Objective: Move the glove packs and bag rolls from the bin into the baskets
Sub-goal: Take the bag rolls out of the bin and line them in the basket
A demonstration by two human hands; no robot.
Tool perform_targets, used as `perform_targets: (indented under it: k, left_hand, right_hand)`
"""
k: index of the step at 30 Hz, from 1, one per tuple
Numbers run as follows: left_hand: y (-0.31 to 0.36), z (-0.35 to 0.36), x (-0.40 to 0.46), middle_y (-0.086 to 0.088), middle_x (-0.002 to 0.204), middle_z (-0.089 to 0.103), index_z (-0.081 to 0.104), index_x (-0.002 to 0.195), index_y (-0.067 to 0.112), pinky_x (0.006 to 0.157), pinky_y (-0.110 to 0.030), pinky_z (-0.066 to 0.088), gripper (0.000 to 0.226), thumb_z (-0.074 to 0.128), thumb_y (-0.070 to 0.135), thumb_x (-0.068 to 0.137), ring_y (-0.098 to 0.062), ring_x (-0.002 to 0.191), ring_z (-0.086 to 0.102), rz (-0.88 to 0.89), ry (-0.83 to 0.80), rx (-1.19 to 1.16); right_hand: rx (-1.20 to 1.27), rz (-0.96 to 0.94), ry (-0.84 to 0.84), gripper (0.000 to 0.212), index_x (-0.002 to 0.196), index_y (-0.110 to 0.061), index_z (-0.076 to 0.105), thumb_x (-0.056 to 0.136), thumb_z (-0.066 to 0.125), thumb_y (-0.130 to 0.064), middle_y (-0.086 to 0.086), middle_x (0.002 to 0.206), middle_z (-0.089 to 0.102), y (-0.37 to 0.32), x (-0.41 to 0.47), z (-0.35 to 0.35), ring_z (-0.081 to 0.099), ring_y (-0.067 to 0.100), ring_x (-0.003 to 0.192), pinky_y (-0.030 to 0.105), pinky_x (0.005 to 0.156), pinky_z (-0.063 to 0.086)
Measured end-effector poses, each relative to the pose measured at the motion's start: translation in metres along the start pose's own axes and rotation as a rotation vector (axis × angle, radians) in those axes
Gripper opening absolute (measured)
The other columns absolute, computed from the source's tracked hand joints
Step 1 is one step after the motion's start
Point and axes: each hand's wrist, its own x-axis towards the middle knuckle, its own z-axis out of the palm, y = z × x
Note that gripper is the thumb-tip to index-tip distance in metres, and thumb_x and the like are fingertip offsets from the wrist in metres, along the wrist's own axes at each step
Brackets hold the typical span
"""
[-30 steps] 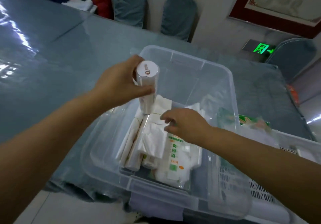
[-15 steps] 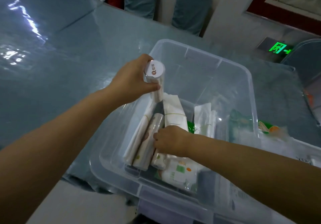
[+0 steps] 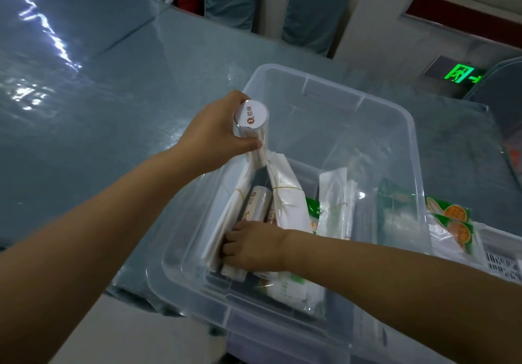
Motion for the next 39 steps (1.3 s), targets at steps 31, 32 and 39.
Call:
perform_targets:
  k: [31,32,39]
  left_hand:
    - [0.231,0.051,-0.045,0.017,0.090,0.061,0.051,0.099,0.033,0.073,-0.024,0.055,0.035,0.072,0.040,0.071,-0.001,0.088,0.062,0.170,0.238,-0.466]
    - [0.244,0.061,-0.049,0.013,0.092,0.062,0.052,0.098,0.034,0.075,-0.029,0.057,0.034,0.073,0.039,0.072,-0.005,0.089,0.063,0.156,0.217,-0.507]
    - [0.311,0.156,-0.097,0.013,0.097,0.061,0.046,0.113,0.037,0.065,-0.013,0.052,0.051,0.073,0.031,0.070,0.003,0.084,0.061,0.119,0.055,-0.456]
  right_hand:
    - [1.220,1.047,2.034,0.008,0.095,-0.024,0.051,0.092,0.049,-0.030,-0.004,0.083,0.063,-0.038,-0.311,-0.101,0.066,0.005,0.075,0.024,0.070,0.054]
    - [1.182,1.070,2.012,0.007,0.094,-0.025,0.052,0.091,0.051,-0.031,-0.008,0.079,0.064,-0.043,-0.325,-0.098,0.067,0.005,0.074,0.024,0.068,0.054]
    - [1.006,1.178,1.554,0.030,0.105,-0.024,0.061,0.077,0.072,-0.028,-0.006,0.096,0.068,-0.077,-0.381,-0.050,0.067,0.006,0.082,0.017,0.066,0.052]
